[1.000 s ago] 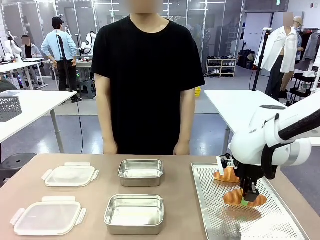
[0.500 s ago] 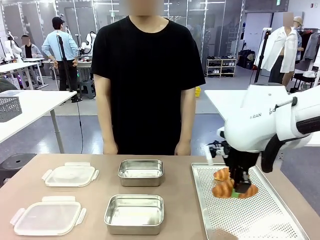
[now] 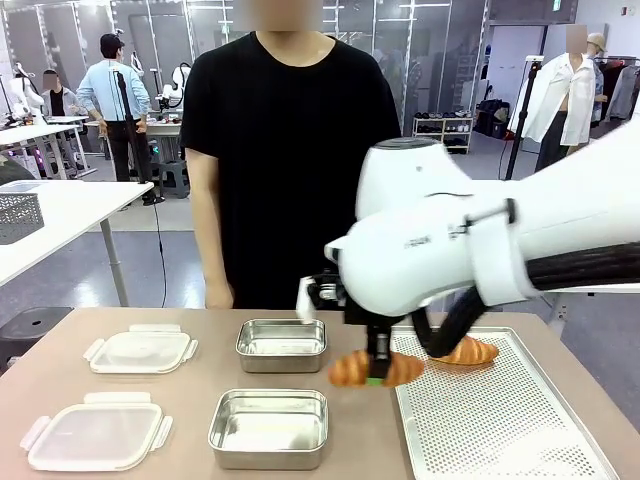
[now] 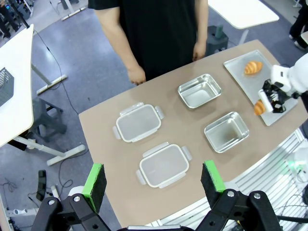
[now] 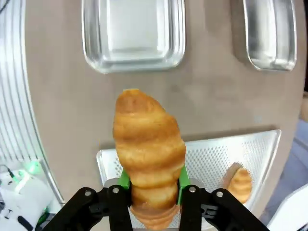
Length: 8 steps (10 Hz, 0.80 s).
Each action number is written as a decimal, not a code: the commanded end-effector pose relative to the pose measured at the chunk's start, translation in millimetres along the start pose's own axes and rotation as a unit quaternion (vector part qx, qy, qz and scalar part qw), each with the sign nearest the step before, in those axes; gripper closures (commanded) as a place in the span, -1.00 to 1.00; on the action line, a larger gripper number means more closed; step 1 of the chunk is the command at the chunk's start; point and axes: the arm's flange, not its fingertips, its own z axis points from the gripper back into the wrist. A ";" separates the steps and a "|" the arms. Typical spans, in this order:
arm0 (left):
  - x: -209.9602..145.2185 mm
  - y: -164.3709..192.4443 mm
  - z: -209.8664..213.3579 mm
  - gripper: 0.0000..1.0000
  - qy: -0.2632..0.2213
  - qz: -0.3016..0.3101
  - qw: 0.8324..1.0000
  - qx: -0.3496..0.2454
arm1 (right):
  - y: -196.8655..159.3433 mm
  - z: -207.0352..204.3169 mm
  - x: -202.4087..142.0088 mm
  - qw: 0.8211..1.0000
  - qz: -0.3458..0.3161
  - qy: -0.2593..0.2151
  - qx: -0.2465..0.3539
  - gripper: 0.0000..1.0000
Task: Place the bread into the airtight container.
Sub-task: Pick up a Butter Roll and place it into an empty Airtight Container.
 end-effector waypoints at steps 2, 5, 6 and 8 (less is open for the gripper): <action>2.0 0.9 2.9 -1.00 0.004 0.000 1.000 -0.002 | -3.0 -10.9 61.0 1.000 0.000 0.015 0.020 0.20; 2.0 0.9 2.9 -1.00 0.004 0.000 1.000 -0.002 | 12.5 -31.3 109.4 0.999 0.018 0.008 0.036 0.20; 2.0 0.9 2.9 -1.00 0.004 0.000 1.000 -0.002 | 14.4 -40.9 124.0 0.999 0.016 0.008 0.043 0.20; 2.0 0.9 2.9 -1.00 0.004 0.000 1.000 -0.002 | 20.4 -58.8 145.4 0.999 0.006 0.005 0.050 0.20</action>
